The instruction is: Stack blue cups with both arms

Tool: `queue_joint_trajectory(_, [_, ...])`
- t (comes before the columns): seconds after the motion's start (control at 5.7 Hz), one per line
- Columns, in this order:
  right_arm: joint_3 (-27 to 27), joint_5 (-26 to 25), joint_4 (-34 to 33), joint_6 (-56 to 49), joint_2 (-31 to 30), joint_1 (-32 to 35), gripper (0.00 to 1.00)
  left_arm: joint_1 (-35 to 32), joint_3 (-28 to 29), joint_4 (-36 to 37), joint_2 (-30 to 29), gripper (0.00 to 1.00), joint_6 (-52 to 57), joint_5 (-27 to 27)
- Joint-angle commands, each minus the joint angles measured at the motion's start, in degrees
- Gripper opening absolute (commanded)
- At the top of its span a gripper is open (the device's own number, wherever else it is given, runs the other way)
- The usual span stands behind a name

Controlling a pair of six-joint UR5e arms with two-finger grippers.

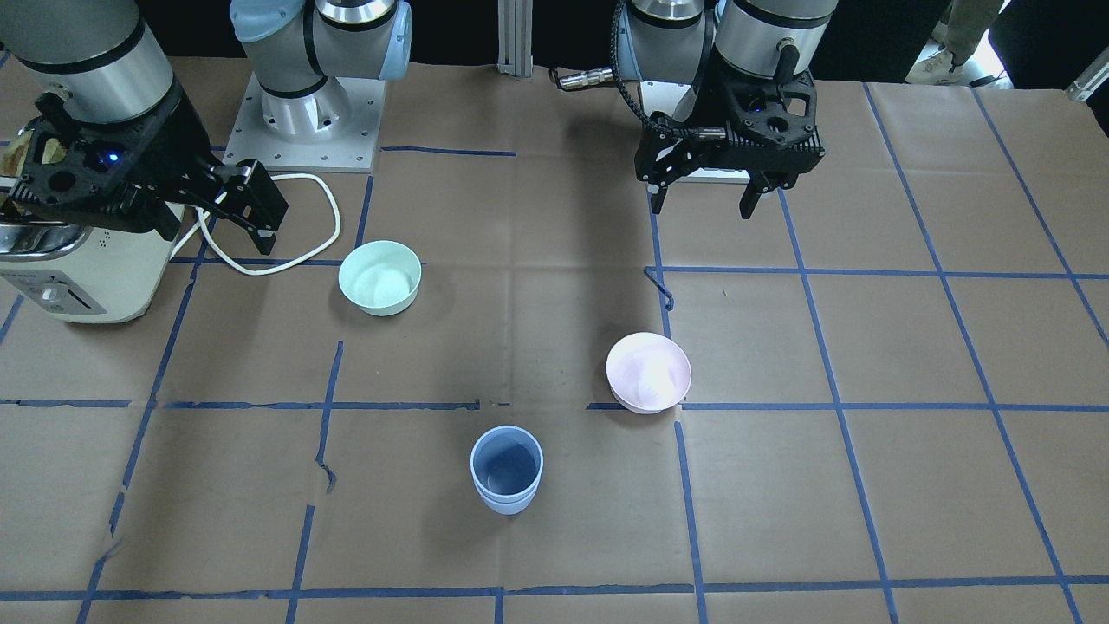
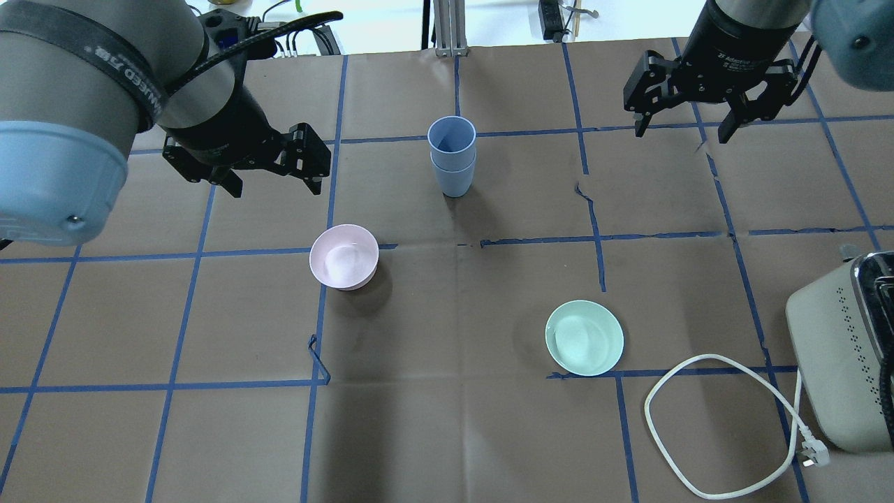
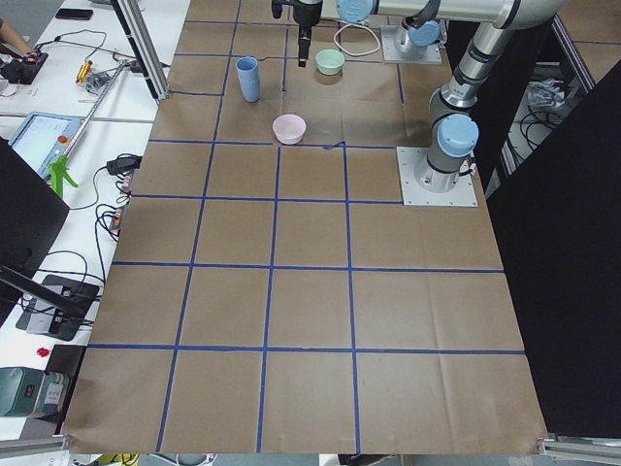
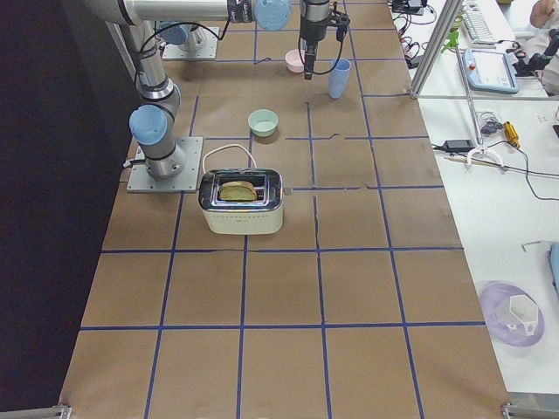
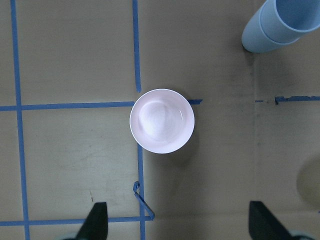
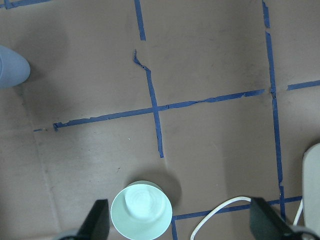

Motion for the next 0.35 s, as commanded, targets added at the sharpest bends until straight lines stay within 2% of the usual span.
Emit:
queue_joint_trajectory(0.0, [0.2, -0.3, 0.0, 0.1, -0.2, 0.0, 1.00, 0.0, 0.0, 0.0, 0.0, 0.98, 0.0, 0.1])
queue_joint_trajectory(0.18, [0.3, -0.3, 0.0, 0.1, -0.2, 0.0, 1.00, 0.0, 0.0, -0.1, 0.1, 0.98, 0.1, 0.1])
